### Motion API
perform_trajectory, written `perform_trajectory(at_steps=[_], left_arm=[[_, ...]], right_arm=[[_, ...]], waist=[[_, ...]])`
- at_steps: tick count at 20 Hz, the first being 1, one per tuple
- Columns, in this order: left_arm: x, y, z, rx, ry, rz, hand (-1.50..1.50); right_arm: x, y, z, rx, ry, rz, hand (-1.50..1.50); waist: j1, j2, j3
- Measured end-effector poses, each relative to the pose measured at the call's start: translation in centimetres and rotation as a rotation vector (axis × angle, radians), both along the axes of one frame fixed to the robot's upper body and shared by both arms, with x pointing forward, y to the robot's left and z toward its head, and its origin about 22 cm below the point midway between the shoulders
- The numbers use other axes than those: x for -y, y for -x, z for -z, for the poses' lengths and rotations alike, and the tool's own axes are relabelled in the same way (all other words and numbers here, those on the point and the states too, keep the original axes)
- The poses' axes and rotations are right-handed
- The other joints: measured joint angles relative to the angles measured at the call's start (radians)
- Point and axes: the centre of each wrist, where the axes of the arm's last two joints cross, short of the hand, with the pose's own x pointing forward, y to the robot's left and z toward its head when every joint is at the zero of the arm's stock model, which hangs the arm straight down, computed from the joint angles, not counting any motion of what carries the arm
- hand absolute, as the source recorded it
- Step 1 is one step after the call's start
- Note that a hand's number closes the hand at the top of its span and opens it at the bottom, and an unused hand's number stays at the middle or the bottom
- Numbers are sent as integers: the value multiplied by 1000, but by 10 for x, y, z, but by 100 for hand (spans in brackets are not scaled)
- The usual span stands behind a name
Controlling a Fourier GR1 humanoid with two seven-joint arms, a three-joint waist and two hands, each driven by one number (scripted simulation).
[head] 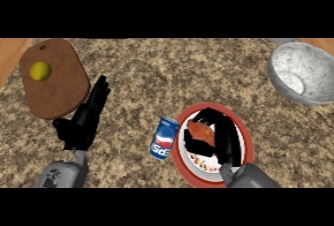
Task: Pick the sweet potato from the plate and place it in the bowl
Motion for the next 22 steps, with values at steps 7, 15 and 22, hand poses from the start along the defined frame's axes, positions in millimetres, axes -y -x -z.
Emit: perform_trajectory(at_steps=[7, 15, 22], left_arm=[[-3, 1, -1, -8, -3, -14, 0], [-6, 7, -2, -16, -12, -22, 0], [-10, 7, 4, -13, -6, -17, 0]], right_arm=[[37, -22, -43, 279, -9, -168, 150], [50, -28, -121, 447, 126, -118, 150], [56, -42, -187, 436, 198, -14, 150]], waist=[[-16, -5, -2], [-27, -11, -4], [-23, -9, -4]])
